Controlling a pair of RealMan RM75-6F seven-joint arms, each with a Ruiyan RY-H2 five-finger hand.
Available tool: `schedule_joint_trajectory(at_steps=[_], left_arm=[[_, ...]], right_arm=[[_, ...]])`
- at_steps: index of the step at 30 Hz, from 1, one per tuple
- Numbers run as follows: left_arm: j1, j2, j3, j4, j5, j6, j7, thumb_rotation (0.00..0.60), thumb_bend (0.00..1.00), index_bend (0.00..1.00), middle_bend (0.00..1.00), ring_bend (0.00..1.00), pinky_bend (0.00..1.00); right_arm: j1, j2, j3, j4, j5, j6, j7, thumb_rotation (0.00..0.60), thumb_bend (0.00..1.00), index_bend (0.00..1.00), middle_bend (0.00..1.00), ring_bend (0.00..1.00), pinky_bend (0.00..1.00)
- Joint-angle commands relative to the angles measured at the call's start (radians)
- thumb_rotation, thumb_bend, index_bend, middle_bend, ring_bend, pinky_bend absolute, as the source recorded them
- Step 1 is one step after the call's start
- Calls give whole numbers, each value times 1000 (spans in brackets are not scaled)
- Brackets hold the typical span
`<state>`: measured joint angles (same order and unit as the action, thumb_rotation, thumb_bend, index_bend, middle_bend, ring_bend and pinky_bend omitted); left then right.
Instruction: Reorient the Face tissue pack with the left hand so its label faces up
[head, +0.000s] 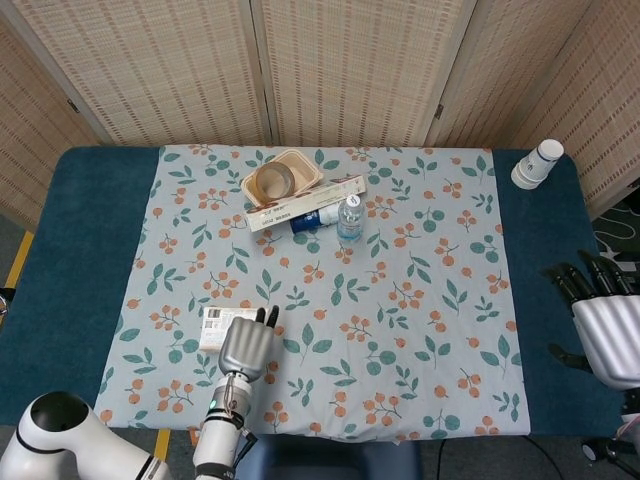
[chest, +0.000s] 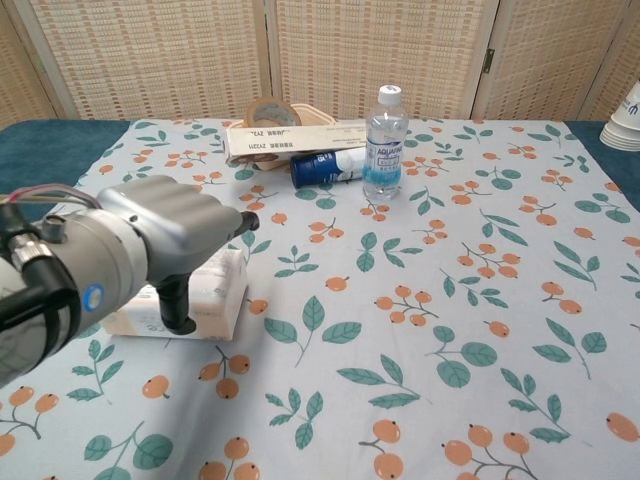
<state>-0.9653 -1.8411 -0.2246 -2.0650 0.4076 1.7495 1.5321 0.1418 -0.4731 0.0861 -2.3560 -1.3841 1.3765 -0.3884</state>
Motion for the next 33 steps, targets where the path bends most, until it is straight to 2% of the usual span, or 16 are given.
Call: schedule_joint_trajectory(at_steps=[1,13,27,30,33], left_arm=[[-11,-9,-16,21,-16,-9,1,600,199,42,153,868,906],[-37,-11,-78,75,-117,-43,9,600,198,12,124,868,905],[-51,-6,-71,172,-170,-96,-7,600,198,42,139,869,907],[-49,-3,-63,184,-170,-104,-18,600,197,81,173,876,911],[-49,1,-52,181,-165,-103,-22,600,199,159,248,889,920]], right_arm=[[2,1,1,0,5,-3,0,600,71,203,171,9,93],[16,4,8,0,38,-14,3,600,72,203,170,9,93],[25,-1,11,0,55,-17,-9,600,72,203,170,9,93],[23,-2,10,0,50,-13,-9,600,72,203,170,9,93],[22,-2,8,0,48,-12,-9,600,72,203,170,9,93]])
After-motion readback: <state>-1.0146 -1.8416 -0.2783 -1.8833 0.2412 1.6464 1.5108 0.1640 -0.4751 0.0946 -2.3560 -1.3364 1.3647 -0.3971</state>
